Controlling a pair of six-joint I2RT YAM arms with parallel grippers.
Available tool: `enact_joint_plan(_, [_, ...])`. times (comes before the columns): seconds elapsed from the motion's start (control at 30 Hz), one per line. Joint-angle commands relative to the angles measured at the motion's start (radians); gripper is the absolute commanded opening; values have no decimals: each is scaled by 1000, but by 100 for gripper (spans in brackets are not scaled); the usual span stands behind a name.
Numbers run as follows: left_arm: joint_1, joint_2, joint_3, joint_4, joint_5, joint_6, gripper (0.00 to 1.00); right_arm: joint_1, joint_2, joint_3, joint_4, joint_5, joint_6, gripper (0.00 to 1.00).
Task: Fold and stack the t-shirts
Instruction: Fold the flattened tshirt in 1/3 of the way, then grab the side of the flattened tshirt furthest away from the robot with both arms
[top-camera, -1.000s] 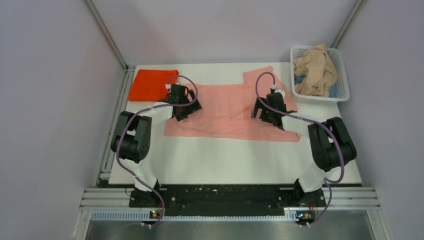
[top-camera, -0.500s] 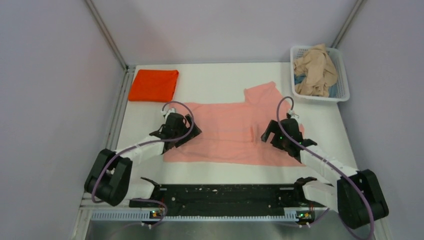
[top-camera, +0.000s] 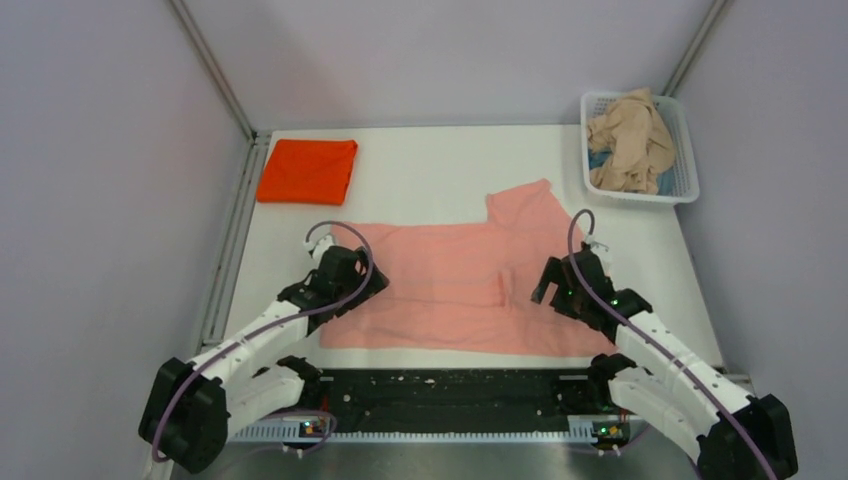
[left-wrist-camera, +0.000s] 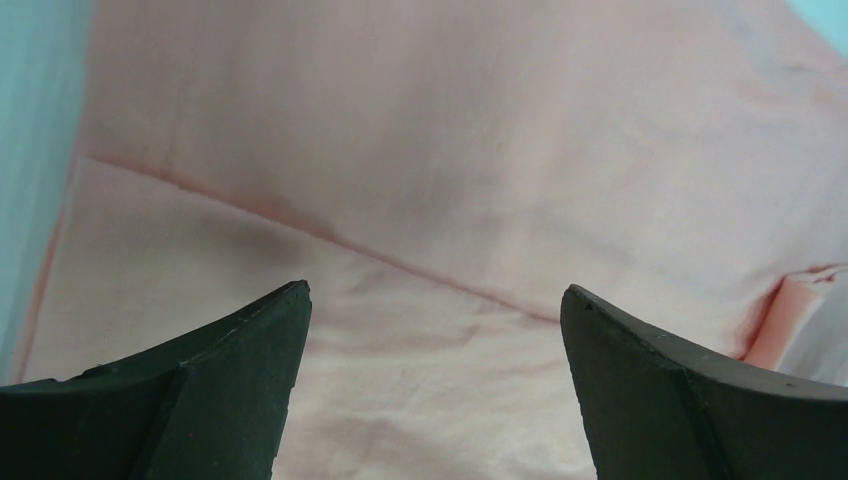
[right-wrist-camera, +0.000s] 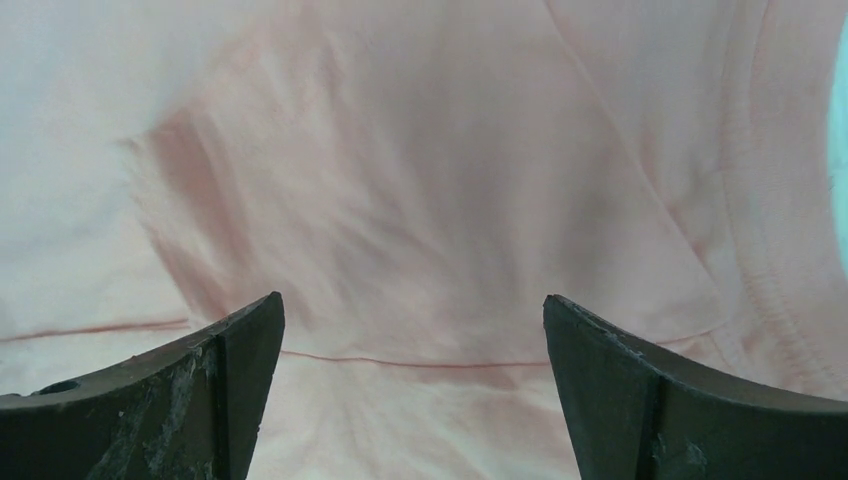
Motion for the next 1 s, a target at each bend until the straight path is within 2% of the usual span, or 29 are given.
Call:
enact_joint_plan(0.0, [6, 23, 171, -66, -178, 67, 99, 13, -35, 149, 55, 105, -62, 99])
enact_joint_plan(0.1, [56, 112, 286, -73, -231, 135, 99, 14, -51, 158, 157, 93, -80, 99])
enact_joint_plan(0.2, [165, 223, 385, -40, -191, 195, 99, 14, -46, 145, 262, 69, -126, 99])
enact_joint_plan(0.33, [317, 375, 476, 28, -67, 257, 99, 13, -5, 175, 277, 116, -186, 99])
enact_joint_plan(0.5, [398, 533, 556, 58, -46, 301, 97, 14, 35, 172, 305, 154, -218, 99])
enact_joint_plan(0.67, [459, 676, 612, 56, 58, 306, 78, 13, 70, 174, 327, 171, -240, 99])
enact_joint_plan(0.83, [473, 771, 662, 50, 104, 313, 69, 12, 100, 174, 336, 183, -249, 99])
enact_joint_plan(0.97, [473, 818, 682, 57, 178, 314, 50, 12, 116, 170, 342, 194, -254, 99])
